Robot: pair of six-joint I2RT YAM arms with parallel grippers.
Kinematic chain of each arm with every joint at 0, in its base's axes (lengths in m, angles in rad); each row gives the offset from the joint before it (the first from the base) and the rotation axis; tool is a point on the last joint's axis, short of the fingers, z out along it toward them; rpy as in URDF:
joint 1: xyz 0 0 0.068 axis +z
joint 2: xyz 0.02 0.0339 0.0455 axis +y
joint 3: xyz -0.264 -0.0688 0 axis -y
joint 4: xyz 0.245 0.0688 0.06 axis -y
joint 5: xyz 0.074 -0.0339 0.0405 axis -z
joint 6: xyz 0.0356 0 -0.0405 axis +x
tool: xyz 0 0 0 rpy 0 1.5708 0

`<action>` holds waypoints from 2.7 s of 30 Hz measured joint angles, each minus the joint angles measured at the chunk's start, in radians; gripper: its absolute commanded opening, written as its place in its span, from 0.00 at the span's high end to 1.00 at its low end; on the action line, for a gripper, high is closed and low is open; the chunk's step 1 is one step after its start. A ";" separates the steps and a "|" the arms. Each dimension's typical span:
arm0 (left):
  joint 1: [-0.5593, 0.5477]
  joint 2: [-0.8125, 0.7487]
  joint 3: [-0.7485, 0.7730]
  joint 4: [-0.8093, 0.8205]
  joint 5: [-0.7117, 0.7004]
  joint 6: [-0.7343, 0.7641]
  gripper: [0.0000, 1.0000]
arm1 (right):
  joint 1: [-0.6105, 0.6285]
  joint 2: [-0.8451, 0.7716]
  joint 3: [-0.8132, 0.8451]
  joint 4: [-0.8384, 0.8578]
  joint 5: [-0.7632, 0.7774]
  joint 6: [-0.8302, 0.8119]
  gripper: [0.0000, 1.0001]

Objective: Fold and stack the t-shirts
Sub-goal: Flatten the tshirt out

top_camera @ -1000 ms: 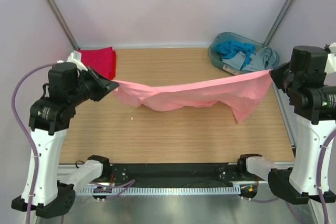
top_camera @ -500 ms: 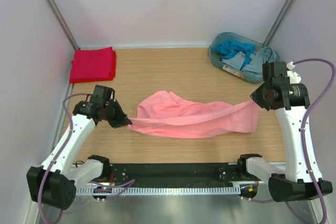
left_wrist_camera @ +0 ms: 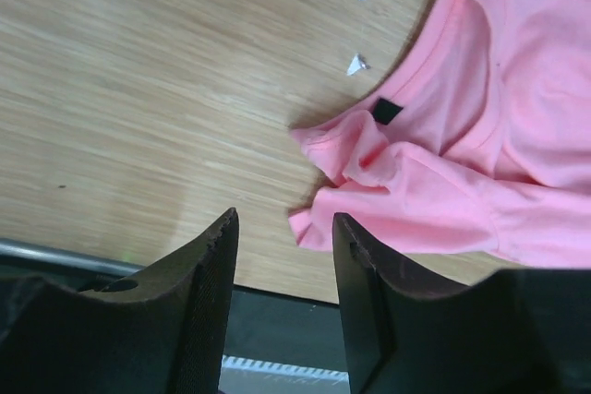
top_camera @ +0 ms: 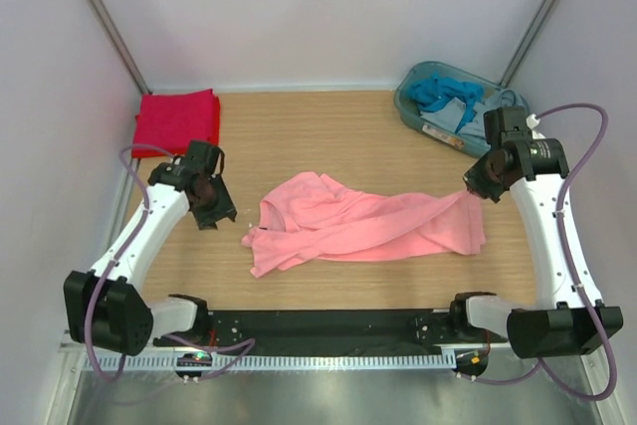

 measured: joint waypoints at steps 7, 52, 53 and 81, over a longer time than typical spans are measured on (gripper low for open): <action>0.000 -0.290 -0.272 0.167 0.214 -0.102 0.57 | 0.004 0.044 -0.005 0.011 -0.026 0.010 0.99; 0.002 0.310 0.184 0.568 0.314 -0.048 1.00 | 0.006 0.227 0.069 0.102 0.086 0.025 0.99; 0.005 0.350 0.199 0.575 0.314 -0.043 0.98 | 0.006 0.230 0.066 0.105 0.089 0.025 0.99; 0.035 0.328 -0.104 0.608 0.338 -0.085 0.60 | 0.012 0.227 -0.053 0.159 0.043 0.004 0.99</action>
